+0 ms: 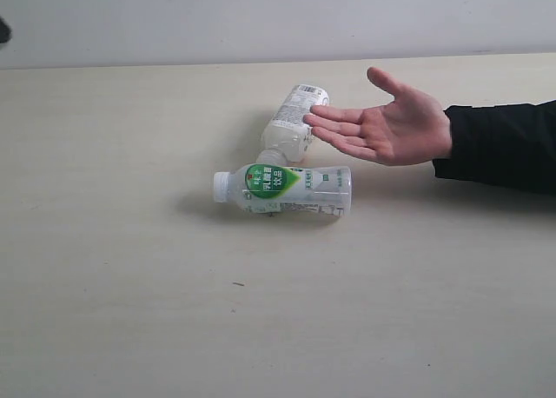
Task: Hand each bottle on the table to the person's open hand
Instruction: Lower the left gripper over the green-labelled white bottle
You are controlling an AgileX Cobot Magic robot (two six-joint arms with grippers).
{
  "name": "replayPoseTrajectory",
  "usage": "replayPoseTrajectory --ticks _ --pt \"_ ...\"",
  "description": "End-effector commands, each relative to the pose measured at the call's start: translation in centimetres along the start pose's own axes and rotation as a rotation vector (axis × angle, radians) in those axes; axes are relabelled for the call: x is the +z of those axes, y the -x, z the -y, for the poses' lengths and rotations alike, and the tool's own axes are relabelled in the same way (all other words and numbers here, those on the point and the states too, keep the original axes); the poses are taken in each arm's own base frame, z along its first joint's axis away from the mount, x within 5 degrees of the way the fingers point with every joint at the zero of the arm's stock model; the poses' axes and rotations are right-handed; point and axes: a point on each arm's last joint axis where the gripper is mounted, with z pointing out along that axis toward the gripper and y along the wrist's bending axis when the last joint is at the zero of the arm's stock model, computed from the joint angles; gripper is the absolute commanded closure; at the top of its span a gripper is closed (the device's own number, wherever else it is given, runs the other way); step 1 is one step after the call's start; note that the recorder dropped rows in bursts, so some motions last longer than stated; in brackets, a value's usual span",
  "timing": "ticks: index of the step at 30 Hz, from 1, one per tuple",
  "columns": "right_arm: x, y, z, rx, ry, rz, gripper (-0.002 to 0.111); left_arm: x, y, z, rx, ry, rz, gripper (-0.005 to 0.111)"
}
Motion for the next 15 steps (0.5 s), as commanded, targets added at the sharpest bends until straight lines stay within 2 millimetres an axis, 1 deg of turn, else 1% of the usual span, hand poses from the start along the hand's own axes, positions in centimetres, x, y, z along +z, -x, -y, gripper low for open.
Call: replayPoseTrajectory --ticks 1,2,3,4,5,7,8,10,11,13,14,15 --pt "0.0 0.0 0.0 0.001 0.004 0.010 0.108 -1.8 6.3 2.3 -0.015 -0.367 0.265 0.107" --pt "0.0 0.0 0.0 0.001 0.004 0.010 0.108 -2.2 7.1 3.1 0.057 -0.386 0.296 0.107" --pt "0.0 0.0 0.0 0.001 0.004 0.010 0.108 -2.8 8.7 5.0 0.220 -0.384 0.375 0.107" --pt "0.0 0.0 0.0 0.001 0.004 0.010 0.108 -3.2 9.7 6.0 0.279 -0.370 0.431 0.107" --pt "0.0 0.0 0.0 0.001 0.004 0.010 0.108 -3.9 11.3 7.7 0.331 -0.354 0.519 0.107" --pt "0.0 0.0 0.0 0.001 0.004 0.010 0.108 -5.2 13.6 10.7 0.440 -0.303 0.670 0.107" --pt "0.0 0.0 0.0 0.001 0.004 0.010 0.108 -5.5 14.3 12.2 0.491 -0.291 0.699 0.107" --pt "0.0 0.0 0.0 0.001 0.004 0.010 0.108 -5.4 15.0 14.3 0.565 -0.289 0.700 0.107" --pt "0.0 0.0 0.0 0.001 0.004 0.010 0.108 -4.9 15.3 15.0 0.590 -0.297 0.684 0.107" --pt "0.0 0.0 0.0 0.001 0.004 0.010 0.108 -3.3 15.5 16.2 0.637 -0.334 0.617 0.107" --pt "0.0 0.0 0.0 0.001 0.004 0.010 0.108 -2.2 15.7 16.6 0.652 -0.345 0.589 0.107" --pt "0.0 0.0 0.0 0.001 0.004 0.010 0.108 -1.6 15.9 16.8 0.654 -0.346 0.580 0.107"
